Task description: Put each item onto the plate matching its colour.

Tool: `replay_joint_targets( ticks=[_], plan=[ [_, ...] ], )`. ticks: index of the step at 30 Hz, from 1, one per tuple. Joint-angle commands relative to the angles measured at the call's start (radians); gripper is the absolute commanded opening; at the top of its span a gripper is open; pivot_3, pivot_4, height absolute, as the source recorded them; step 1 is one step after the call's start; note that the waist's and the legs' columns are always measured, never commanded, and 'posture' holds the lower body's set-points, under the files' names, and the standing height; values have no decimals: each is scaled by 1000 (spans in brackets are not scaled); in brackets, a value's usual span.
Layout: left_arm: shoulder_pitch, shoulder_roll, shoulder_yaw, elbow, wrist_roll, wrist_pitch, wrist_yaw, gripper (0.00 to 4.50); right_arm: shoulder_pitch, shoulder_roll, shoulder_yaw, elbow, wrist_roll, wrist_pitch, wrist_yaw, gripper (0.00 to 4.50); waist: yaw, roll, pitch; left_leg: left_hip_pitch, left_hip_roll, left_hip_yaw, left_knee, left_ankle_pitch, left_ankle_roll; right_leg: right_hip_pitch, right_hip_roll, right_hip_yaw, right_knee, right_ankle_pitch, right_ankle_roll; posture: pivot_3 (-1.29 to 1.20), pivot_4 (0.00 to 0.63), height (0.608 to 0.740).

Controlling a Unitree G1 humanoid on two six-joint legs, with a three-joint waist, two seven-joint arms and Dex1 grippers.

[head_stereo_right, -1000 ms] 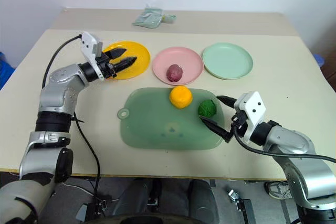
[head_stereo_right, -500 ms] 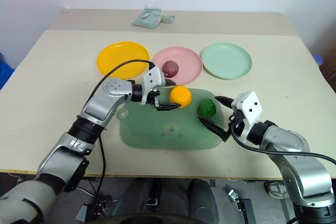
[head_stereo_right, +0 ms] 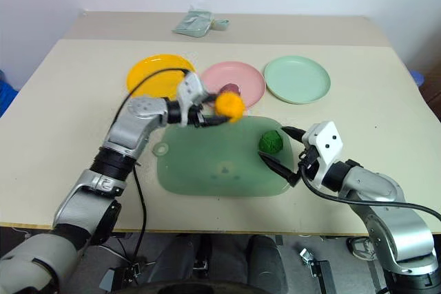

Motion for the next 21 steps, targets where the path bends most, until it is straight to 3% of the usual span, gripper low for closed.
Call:
replay_joint_targets(
  ticks=[1, 5, 12, 15, 21],
  plan=[
    [-64, 58, 185, 65, 2, 17, 252, 2920, 8, 0, -28, -23, 2, -27, 11, 4500, -1, 0, 0, 0, 0, 0, 0, 0, 0, 0, 0, 0, 0, 0, 0, 0, 150, 740],
    [-106, 114, 199, 266, 93, 16, 439, 2920, -16, 0, -8, 0, -3, -27, 22, 4500, 0, 0, 0, 1, -1, 0, 0, 0, 0, 0, 0, 0, 1, 0, 0, 0, 150, 740],
    [-161, 104, 175, 463, 127, -121, 420, 2920, -80, -3, 14, 27, 7, 3, 31, 4500, 9, -2, 0, -1, -2, -1, 1, 0, 0, 2, 0, -1, 1, 1, 2, 0, 150, 740],
    [-177, 94, 193, 505, 105, -154, 392, 4357, -82, -5, 14, 21, 4, 5, 29, 4500, 0, -2, 0, -1, -2, 0, 0, 0, 0, 1, 0, -1, 1, 1, 2, 0, 150, 740],
    [-155, 117, 186, 405, 107, -288, 356, 4439, -83, -17, 4, 14, -19, 41, -15, 4500, -2, -2, 1, -1, -1, 1, -1, 1, -1, 0, 0, -1, 1, 1, 2, 0, 150, 740]
  ],
)
